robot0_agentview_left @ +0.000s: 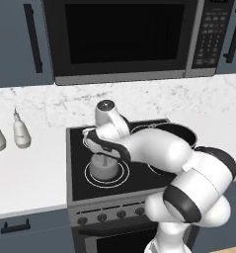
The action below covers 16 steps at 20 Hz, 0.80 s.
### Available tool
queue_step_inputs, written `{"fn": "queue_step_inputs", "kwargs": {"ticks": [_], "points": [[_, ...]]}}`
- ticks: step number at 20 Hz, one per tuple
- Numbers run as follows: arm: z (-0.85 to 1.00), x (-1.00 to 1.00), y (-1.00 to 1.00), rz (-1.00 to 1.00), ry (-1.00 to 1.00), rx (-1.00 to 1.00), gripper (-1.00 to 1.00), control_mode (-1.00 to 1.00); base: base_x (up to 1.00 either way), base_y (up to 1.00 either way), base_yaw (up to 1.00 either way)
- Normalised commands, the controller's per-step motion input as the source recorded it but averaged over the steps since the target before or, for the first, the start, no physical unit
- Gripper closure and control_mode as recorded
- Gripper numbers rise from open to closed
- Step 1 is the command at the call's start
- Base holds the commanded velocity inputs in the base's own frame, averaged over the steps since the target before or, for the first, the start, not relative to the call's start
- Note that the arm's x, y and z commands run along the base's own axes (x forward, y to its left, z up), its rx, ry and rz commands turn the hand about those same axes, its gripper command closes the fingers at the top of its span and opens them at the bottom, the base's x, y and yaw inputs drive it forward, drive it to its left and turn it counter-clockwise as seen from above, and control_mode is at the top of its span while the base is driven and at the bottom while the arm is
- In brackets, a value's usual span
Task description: Pick the kettle from the counter and place it on a stove burner. Then turn the burner on.
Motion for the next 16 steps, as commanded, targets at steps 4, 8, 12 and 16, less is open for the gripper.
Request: {"fn": "queue_step_inputs", "kwargs": {"ticks": [4,8,12,16], "points": [[0.07,-0.06,0.04,0.00,-0.07,0.00,1.00,-1.00,0.00,0.00,0.00],[-0.07,0.02,0.00,0.00,-0.03,0.00,1.00,-1.00,0.00,0.00,0.00],[-0.08,0.29,0.00,0.00,-0.03,0.00,1.00,-1.00,0.00,0.00,0.00],[-0.09,0.19,-0.01,0.00,0.00,0.00,1.00,-1.00,0.00,0.00,0.00]]}}
